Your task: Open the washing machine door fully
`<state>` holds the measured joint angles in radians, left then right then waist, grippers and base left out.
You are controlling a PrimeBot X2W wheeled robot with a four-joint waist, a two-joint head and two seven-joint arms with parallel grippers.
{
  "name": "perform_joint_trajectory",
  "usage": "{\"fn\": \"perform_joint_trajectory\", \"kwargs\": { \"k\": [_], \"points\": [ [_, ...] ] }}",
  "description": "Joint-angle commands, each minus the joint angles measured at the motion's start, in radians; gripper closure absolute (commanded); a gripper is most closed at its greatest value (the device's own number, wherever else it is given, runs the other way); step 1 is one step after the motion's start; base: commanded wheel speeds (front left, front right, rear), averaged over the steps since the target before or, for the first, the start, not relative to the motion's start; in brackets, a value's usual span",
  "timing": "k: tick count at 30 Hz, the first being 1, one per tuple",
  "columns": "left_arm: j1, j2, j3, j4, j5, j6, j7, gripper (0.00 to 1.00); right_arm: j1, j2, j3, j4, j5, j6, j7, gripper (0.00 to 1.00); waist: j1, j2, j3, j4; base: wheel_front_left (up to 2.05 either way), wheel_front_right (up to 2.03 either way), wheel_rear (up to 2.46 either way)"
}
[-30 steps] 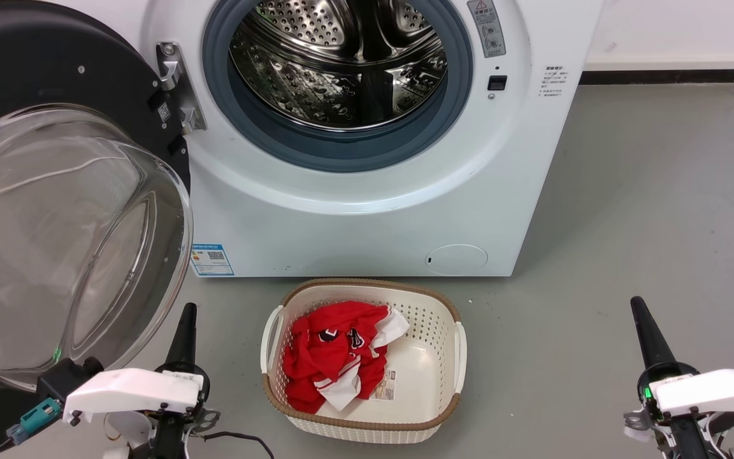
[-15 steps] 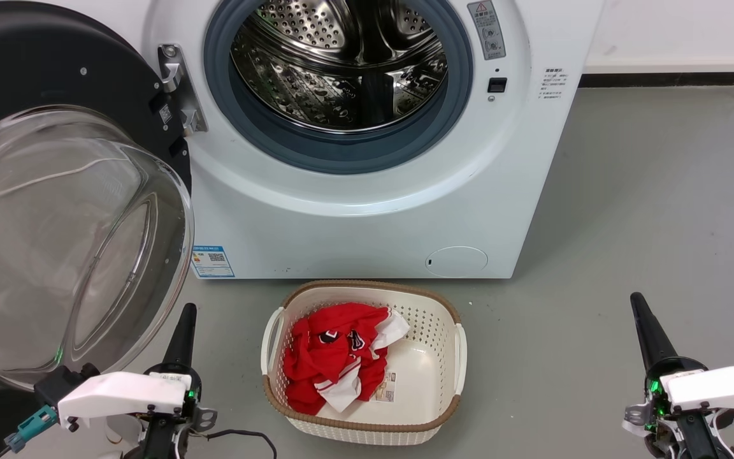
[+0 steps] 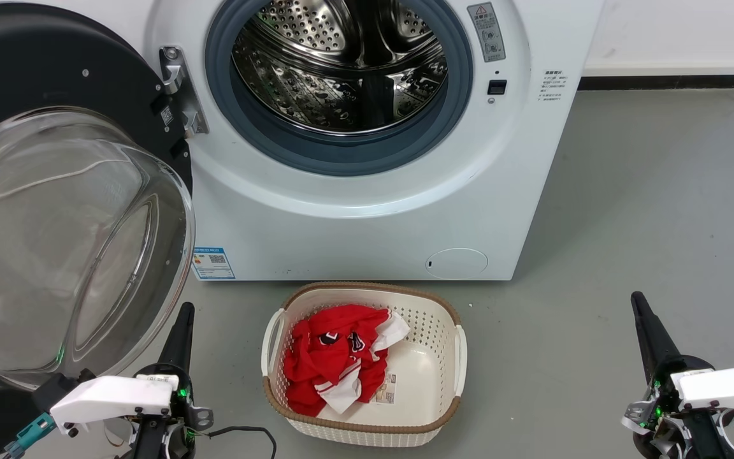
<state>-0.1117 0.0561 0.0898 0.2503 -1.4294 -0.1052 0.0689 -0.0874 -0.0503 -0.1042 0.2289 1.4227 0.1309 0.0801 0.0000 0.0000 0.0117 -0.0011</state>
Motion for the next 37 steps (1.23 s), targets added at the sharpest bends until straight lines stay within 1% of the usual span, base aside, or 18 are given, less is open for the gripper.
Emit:
{"fn": "perform_joint_trajectory", "kwargs": {
  "k": [1,25,37],
  "points": [
    [-0.001,0.000,0.005,-0.006,-0.022,-0.005,0.008,1.00,-0.020,0.000,-0.002,0.001,0.025,0.000,0.005,1.00,0.0000,0.0000,-0.001,0.000,0.00,0.00,0.00],
    [0.006,-0.007,0.028,-0.007,-0.188,-0.029,0.050,1.00,-0.027,0.000,-0.010,0.018,0.196,0.000,0.036,1.00,0.0000,0.0000,-0.009,0.001,0.00,0.00,0.00],
    [0.006,-0.007,0.027,-0.007,-0.184,-0.028,0.049,1.00,-0.026,0.000,-0.010,0.017,0.192,0.000,0.036,1.00,0.0000,0.0000,-0.009,0.001,0.00,0.00,0.00]
  ]
}}
